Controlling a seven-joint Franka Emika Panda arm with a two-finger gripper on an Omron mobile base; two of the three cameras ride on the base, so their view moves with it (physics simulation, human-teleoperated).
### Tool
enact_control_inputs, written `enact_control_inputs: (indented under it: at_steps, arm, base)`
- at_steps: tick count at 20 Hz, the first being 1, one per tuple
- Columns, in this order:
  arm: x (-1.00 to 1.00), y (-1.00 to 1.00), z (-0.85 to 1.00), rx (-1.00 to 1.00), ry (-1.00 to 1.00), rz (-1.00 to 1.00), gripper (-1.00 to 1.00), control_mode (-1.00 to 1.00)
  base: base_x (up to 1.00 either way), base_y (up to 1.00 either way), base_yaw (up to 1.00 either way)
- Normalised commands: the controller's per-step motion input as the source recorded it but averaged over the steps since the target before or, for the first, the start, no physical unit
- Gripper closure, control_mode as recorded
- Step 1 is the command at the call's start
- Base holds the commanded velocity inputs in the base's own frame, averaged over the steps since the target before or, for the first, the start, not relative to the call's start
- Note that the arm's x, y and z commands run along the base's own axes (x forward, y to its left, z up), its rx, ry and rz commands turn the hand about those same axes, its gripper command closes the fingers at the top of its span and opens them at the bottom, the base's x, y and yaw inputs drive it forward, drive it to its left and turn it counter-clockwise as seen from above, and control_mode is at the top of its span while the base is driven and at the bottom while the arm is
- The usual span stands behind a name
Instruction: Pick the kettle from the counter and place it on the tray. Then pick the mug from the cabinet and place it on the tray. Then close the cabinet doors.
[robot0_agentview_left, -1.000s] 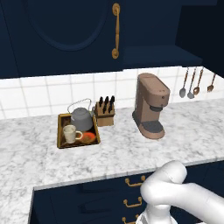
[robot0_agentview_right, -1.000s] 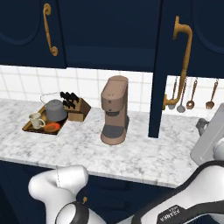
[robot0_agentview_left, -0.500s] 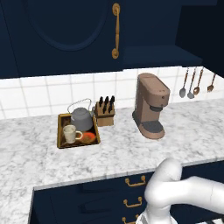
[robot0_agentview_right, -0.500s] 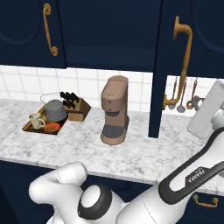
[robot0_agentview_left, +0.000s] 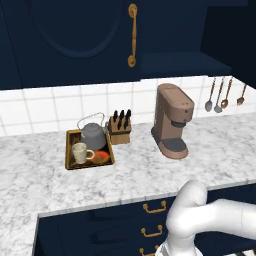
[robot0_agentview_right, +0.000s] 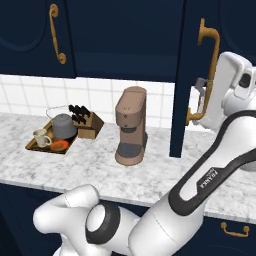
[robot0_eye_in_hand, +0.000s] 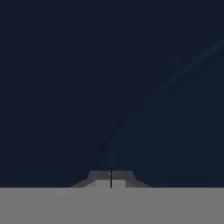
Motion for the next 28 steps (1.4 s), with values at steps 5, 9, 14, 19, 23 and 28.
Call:
enact_control_inputs:
  at_steps: [5, 9, 14, 19, 23, 28]
  arm:
    - [-0.43, 1.00, 0.26, -0.08, -0.28, 0.01, 1.00, -1.00]
    - [-0.48, 1.00, 0.17, -0.09, -0.34, 0.02, 1.00, -1.00]
    - [0.24, 1.00, 0.01, -0.13, -0.12, -0.06, 1.00, -1.00]
    - [0.39, 0.99, 0.00, -0.15, 0.13, -0.32, 1.00, -1.00]
    - [0.54, 0.79, 0.00, -0.10, 0.22, -0.40, 1.00, -1.00]
    - [0.55, 0.54, 0.00, -0.06, 0.21, -0.45, 1.00, -1.00]
  base:
    - [0.00, 0.00, 0.00]
    - [0.00, 0.00, 0.00]
    - [0.00, 0.00, 0.00]
    - [0.00, 0.00, 0.00]
    - [0.00, 0.00, 0.00]
    - [0.00, 0.00, 0.00]
